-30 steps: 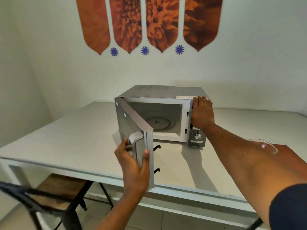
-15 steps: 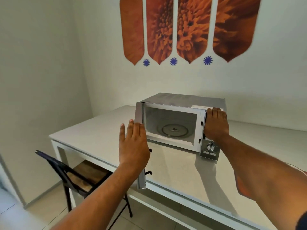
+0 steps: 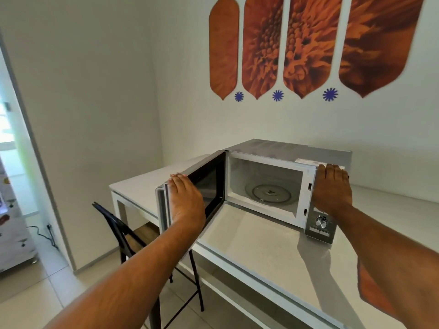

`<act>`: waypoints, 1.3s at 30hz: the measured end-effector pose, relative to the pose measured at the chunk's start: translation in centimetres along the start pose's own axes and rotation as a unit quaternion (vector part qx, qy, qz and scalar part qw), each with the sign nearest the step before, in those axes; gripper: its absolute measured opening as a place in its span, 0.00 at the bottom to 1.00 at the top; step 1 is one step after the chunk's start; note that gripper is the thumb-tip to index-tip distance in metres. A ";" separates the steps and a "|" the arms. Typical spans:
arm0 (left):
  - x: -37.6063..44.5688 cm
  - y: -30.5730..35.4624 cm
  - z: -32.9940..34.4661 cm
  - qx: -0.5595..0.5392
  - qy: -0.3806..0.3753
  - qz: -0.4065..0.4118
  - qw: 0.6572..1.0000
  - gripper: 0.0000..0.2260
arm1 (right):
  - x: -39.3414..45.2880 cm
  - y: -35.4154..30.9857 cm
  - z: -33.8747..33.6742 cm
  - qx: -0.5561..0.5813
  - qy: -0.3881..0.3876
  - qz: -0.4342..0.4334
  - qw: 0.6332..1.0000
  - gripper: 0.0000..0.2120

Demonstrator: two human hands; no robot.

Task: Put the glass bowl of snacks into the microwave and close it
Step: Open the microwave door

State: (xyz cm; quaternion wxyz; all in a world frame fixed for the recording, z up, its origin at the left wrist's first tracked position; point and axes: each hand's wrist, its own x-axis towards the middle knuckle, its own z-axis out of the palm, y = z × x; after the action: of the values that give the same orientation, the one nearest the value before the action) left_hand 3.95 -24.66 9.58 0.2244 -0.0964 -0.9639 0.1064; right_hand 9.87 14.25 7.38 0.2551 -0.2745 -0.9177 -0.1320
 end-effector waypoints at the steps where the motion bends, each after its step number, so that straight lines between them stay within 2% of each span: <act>1: 0.4 -0.3 0.1 0.007 -0.005 -0.009 1.000 0.40 | 0.0 0.0 -0.1 0.003 0.003 -0.001 1.000 0.37; 8: 2.9 -3.4 3.0 0.016 -0.007 -0.044 0.999 0.46 | 0.1 0.0 0.2 -0.001 0.005 0.000 1.000 0.36; 18: 5.5 -6.7 6.1 0.009 0.002 -0.032 0.999 0.53 | 0.4 -0.2 0.9 0.005 0.014 0.002 1.000 0.41; 24: 6.4 -8.3 6.6 0.009 -0.001 -0.006 1.000 0.53 | 0.4 0.0 0.5 0.012 0.009 0.002 1.000 0.41; 33: 6.0 -7.4 5.7 0.001 -0.037 -0.019 0.999 0.49 | 0.6 0.4 -0.6 0.039 -0.032 -0.007 0.999 0.41; 39: 5.1 -4.0 5.0 -0.050 0.013 0.018 0.998 0.46 | -0.9 0.6 -1.3 0.076 -0.027 -0.033 0.996 0.43</act>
State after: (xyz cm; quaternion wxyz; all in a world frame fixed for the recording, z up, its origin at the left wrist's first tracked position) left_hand -3.35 -28.14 8.24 0.2300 -0.1259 -0.9631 0.0607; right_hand 11.37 13.80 8.07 0.2453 -0.2272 -0.9403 -0.0631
